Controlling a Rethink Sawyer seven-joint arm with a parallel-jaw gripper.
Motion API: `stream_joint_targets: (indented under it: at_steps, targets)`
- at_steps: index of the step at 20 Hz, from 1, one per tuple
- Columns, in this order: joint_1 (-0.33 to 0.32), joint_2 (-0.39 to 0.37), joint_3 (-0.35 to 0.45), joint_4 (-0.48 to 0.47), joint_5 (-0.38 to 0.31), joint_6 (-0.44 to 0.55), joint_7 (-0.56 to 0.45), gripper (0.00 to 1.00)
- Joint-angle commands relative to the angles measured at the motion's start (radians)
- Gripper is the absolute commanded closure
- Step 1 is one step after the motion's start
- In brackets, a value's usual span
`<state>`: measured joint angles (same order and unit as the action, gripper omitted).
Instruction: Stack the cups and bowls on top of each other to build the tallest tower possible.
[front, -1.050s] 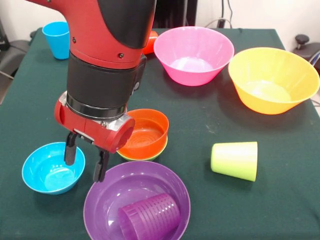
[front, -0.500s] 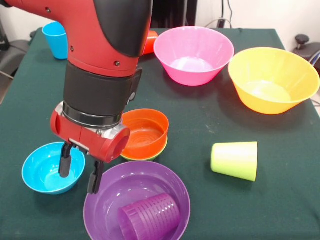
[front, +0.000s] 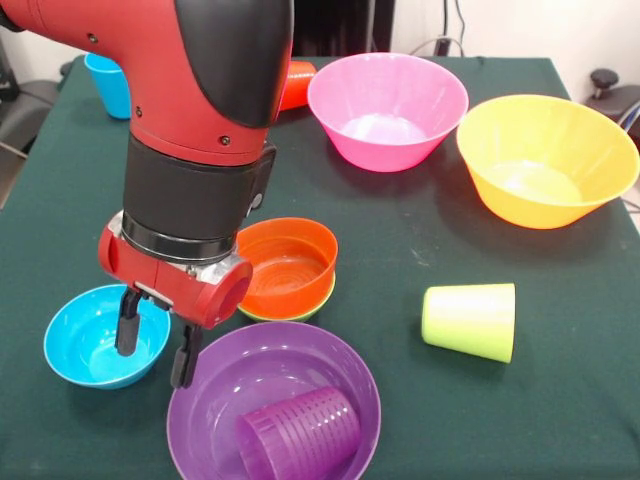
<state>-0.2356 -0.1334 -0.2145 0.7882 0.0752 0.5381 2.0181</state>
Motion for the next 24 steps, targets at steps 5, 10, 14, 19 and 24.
stream_joint_targets:
  at_steps: [5,10,14,19,24]
  targets:
    - [-0.001,0.016,0.127,0.157,-0.057,-0.025,-0.037,0.0]
    - [0.003,-0.02,0.11,0.234,-0.038,0.017,0.003,0.0]
    - [-0.002,-0.05,0.103,0.301,-0.034,0.032,0.012,0.0]
    - [-0.028,-0.106,0.119,0.408,-0.049,0.029,-0.035,0.0]
    - [-0.073,-0.119,0.175,0.45,-0.109,-0.019,-0.17,0.0]
